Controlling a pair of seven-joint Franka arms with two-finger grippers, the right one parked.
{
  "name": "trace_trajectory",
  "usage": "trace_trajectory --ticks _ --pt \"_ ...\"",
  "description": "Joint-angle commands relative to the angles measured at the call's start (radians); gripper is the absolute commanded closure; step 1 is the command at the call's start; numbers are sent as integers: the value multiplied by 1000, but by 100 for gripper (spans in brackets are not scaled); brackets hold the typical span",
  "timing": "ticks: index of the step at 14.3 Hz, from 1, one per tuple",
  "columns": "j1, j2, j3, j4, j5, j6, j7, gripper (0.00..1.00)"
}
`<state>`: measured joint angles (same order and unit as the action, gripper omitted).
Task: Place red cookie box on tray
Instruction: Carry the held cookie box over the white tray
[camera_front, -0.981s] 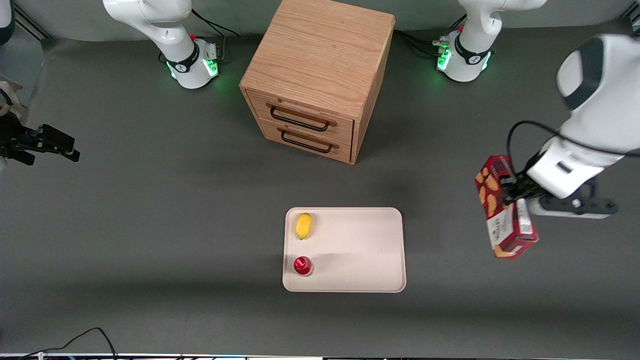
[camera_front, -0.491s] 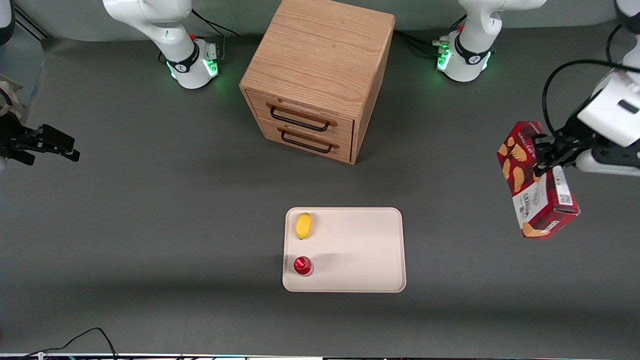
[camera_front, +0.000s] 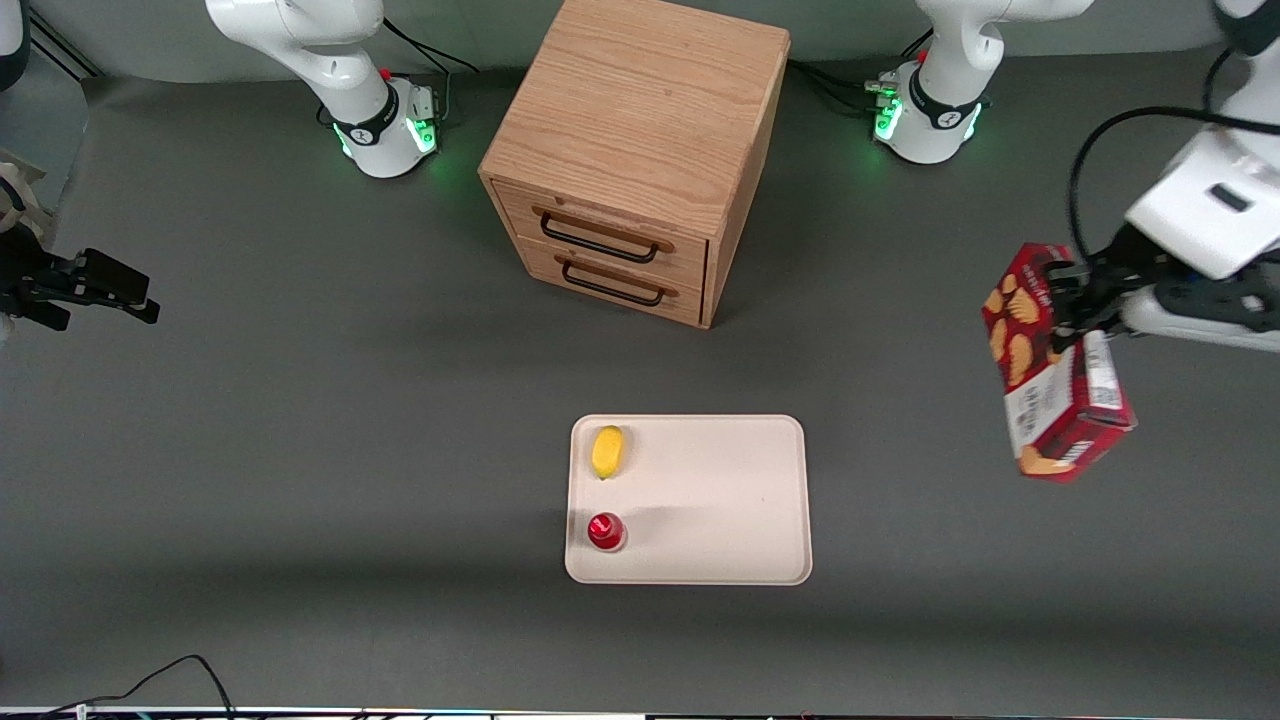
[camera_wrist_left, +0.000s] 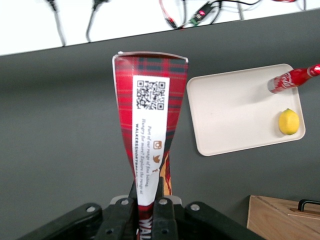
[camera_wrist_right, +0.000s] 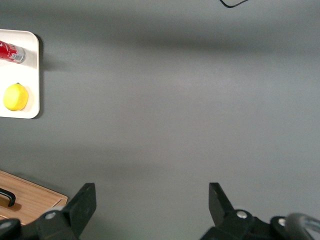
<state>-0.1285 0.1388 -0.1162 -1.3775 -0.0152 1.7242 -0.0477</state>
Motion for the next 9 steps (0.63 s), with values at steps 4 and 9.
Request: trace_trajectory --ticks 4,9 --pt "-154 134 -6 17 80 92 -89 100" --pt "-250 275 -7 26 130 199 -230 100"
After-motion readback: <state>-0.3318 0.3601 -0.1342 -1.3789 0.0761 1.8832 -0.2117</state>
